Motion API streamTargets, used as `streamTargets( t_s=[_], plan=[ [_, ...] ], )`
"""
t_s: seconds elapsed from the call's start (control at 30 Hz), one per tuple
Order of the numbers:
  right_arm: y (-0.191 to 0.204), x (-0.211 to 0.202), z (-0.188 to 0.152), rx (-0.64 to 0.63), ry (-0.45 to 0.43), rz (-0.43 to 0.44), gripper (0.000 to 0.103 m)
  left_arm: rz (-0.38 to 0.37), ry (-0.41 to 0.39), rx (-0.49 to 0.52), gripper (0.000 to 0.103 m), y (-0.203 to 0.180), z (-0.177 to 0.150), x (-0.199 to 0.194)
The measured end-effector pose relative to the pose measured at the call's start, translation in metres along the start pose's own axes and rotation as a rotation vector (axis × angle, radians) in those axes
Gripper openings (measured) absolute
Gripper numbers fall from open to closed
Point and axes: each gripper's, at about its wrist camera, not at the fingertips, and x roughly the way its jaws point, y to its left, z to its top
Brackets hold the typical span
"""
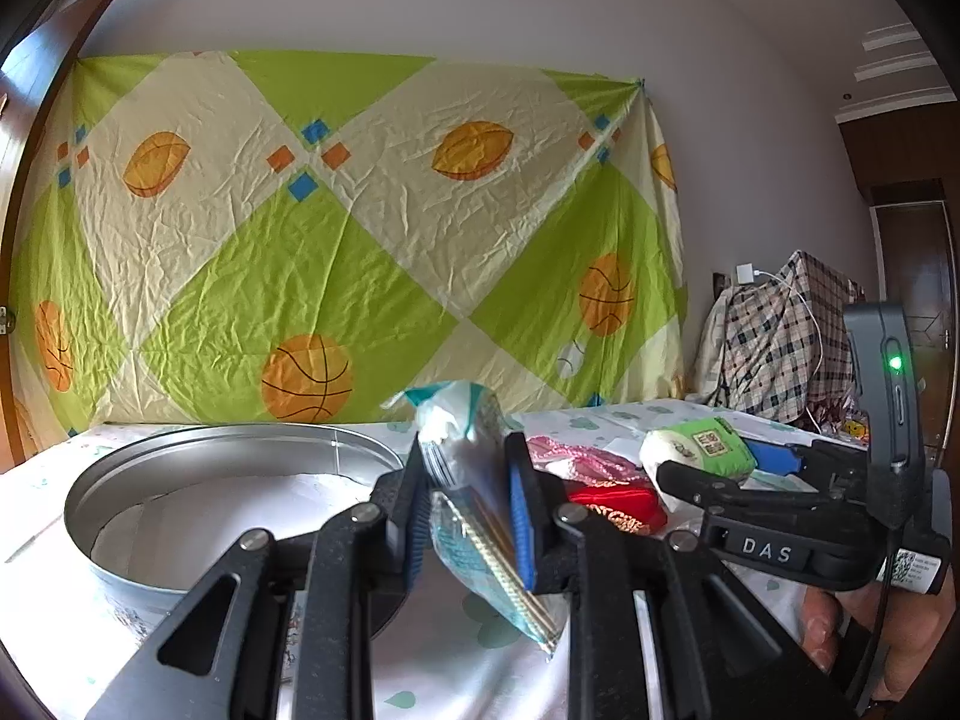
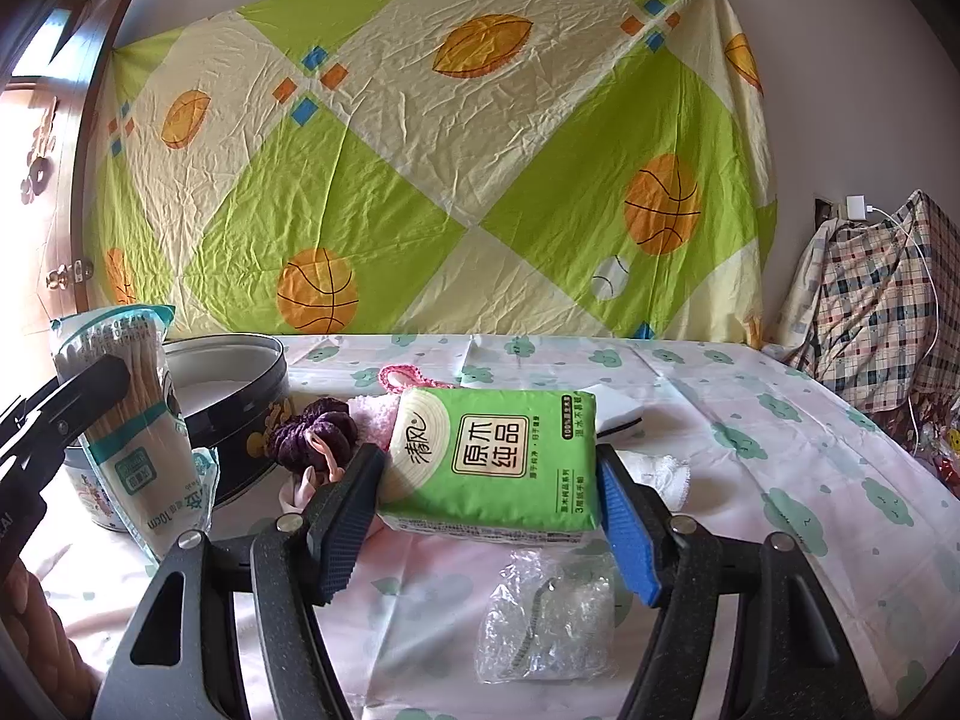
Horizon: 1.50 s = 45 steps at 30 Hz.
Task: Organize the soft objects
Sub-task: 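Lift both packs and carry them toward the round tin with both grippers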
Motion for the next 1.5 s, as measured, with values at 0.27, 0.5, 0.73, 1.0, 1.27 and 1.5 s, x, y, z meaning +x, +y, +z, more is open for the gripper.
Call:
streamTargets(
  t_s=[0.27, 0.5, 0.73, 1.0, 1.27, 1.5],
  plan=[
    [0.009, 0.002, 0.0, -0.014, 0.005, 0.01, 0.071, 0.023, -0.027, 0.006, 0.021, 0.006, 0.001, -0.005],
    [0.014, 0.006, 0.002, -0.025, 0.029, 0.016, 0.071, 0.035, -0.045, 0.007, 0.021, 0.011, 0.004, -0.013],
    [0.022, 0.01, 0.002, -0.044, 0.048, 0.026, 0.071, 0.045, -0.055, 0.007, 0.021, 0.013, 0.01, -0.017],
    [0.031, 0.012, 0.004, -0.073, 0.06, 0.028, 0.071, 0.079, -0.034, -0.001, 0.021, 0.024, 0.014, -0.018],
    [0.039, 0.011, 0.014, -0.109, 0.048, 0.028, 0.071, 0.106, -0.028, -0.005, 0.021, 0.034, 0.022, -0.022],
    [0.05, 0.009, 0.03, -0.141, 0.025, 0.042, 0.071, 0.139, -0.003, -0.017, 0.021, 0.051, 0.032, -0.018]
  ],
)
